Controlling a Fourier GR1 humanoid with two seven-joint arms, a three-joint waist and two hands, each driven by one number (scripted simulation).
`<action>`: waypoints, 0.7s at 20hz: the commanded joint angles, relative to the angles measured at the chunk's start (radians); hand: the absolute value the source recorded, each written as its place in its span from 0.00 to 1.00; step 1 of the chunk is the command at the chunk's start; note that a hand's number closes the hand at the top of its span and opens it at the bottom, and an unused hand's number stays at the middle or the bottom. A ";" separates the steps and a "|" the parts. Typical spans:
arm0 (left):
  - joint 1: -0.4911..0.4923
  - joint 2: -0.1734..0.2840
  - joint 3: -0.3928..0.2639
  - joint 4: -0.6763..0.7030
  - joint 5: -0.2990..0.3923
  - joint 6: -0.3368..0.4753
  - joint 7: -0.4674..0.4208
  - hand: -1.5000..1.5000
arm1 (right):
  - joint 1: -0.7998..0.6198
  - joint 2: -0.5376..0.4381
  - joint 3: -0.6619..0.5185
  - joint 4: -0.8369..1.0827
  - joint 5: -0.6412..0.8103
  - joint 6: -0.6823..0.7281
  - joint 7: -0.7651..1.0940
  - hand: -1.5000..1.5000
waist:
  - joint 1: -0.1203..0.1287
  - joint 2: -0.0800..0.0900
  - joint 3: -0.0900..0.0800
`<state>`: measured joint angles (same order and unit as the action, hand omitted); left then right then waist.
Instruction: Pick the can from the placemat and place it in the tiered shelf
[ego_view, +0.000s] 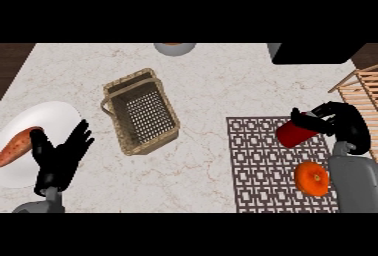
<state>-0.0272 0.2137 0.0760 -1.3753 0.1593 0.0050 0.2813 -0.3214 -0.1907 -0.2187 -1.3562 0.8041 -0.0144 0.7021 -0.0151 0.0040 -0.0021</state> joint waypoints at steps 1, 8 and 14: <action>0.011 -0.029 -0.035 0.004 -0.015 -0.001 -0.006 0.50 | -0.123 0.010 -0.088 -0.006 0.170 -0.215 0.296 1.00 | 0.036 0.003 -0.006; -0.025 -0.019 -0.038 0.025 -0.018 -0.013 0.004 0.50 | -0.421 -0.049 -0.043 -0.012 0.598 -0.197 0.667 1.00 | 0.058 -0.003 -0.008; -0.014 -0.021 -0.045 0.007 -0.023 -0.006 0.027 0.50 | -0.619 -0.038 -0.078 0.025 0.828 -0.018 0.780 1.00 | 0.048 -0.008 -0.002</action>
<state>-0.0611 0.2017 0.0459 -1.3590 0.1463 -0.0047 0.3024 -0.7995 -0.2250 -0.2860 -1.3465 1.4959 -0.1404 1.2050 0.0327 -0.0017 -0.0060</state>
